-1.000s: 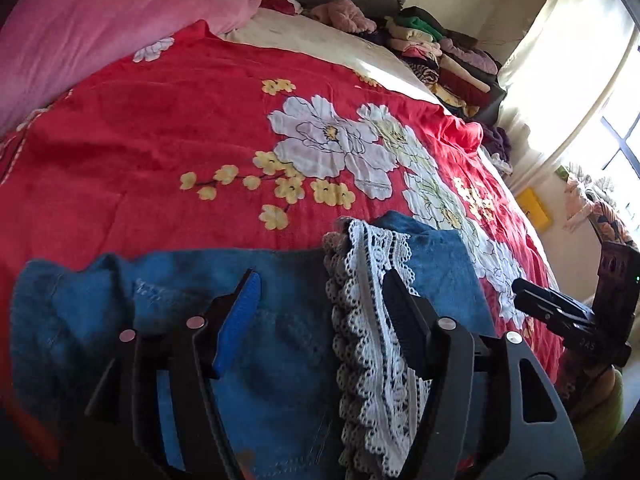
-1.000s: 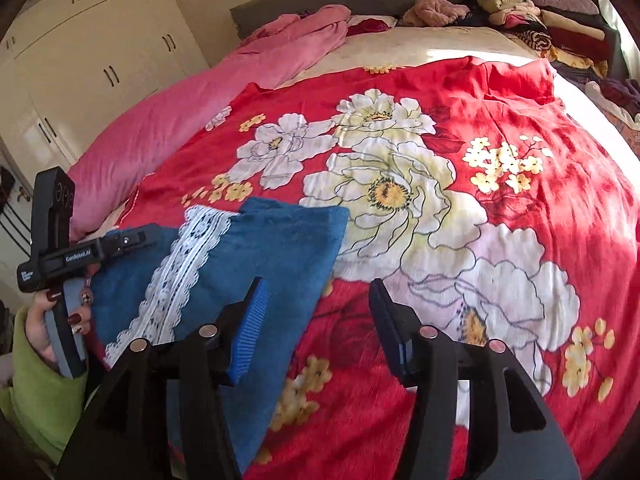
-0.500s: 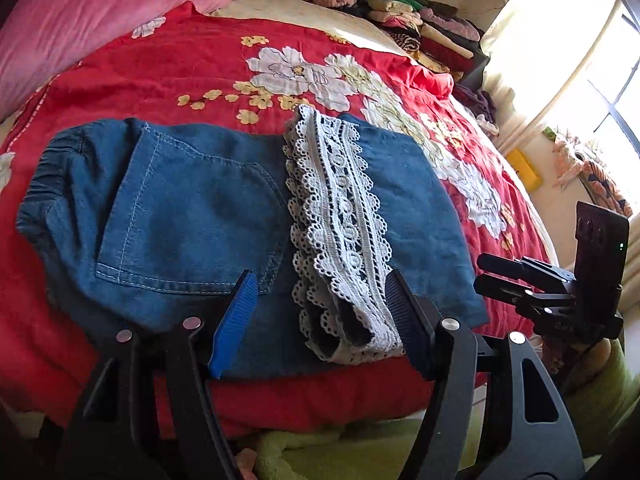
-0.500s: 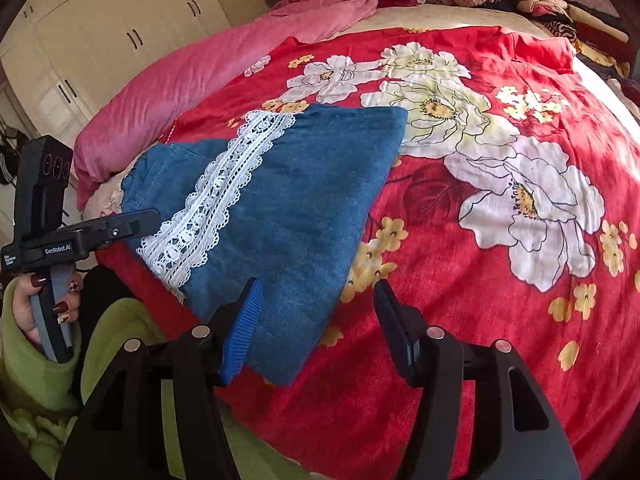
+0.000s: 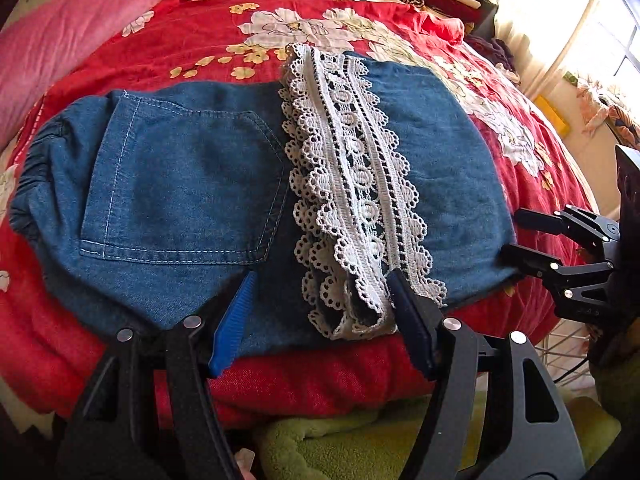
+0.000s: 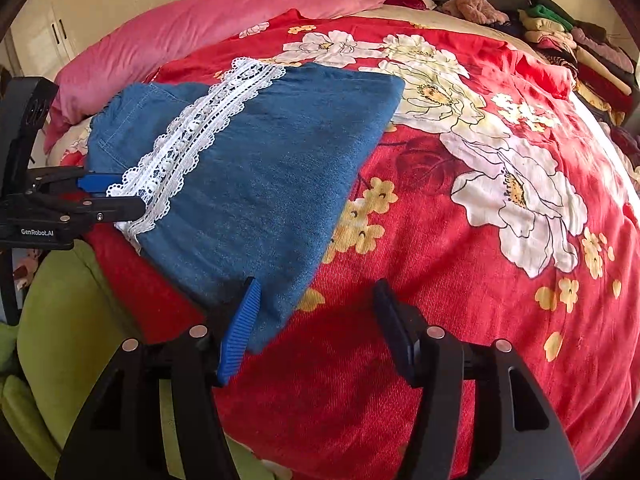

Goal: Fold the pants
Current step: 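Move both tools back over the folded denim pants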

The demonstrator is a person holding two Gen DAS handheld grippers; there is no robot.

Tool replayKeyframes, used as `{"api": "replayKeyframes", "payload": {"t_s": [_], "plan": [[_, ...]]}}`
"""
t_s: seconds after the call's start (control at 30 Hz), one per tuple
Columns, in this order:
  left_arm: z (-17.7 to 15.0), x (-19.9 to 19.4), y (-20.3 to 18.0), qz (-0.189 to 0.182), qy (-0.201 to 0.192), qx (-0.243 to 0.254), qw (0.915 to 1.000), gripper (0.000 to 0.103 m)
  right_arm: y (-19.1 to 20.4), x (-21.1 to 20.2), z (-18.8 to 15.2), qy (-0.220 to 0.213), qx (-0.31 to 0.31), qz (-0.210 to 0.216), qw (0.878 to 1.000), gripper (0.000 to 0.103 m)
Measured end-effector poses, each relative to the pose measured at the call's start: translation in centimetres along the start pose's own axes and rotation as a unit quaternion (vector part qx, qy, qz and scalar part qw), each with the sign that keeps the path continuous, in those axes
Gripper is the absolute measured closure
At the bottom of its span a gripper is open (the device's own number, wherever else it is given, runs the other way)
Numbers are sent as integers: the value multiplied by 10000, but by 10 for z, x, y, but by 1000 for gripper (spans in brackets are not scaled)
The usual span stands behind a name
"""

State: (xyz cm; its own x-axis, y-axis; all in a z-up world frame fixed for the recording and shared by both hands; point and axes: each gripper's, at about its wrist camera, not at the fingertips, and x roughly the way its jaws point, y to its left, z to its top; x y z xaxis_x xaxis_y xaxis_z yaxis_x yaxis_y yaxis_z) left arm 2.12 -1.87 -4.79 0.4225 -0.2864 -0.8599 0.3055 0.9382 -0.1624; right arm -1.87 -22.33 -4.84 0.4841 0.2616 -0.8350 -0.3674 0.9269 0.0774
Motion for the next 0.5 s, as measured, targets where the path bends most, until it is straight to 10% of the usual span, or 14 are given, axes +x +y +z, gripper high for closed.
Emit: {"api": "replayKeyframes", "payload": {"t_s": [0.5], "plan": [[-8, -11, 4, -53, -109, 9, 9999, 44, 0, -2, 5, 113, 79, 5, 9999, 45]]}}
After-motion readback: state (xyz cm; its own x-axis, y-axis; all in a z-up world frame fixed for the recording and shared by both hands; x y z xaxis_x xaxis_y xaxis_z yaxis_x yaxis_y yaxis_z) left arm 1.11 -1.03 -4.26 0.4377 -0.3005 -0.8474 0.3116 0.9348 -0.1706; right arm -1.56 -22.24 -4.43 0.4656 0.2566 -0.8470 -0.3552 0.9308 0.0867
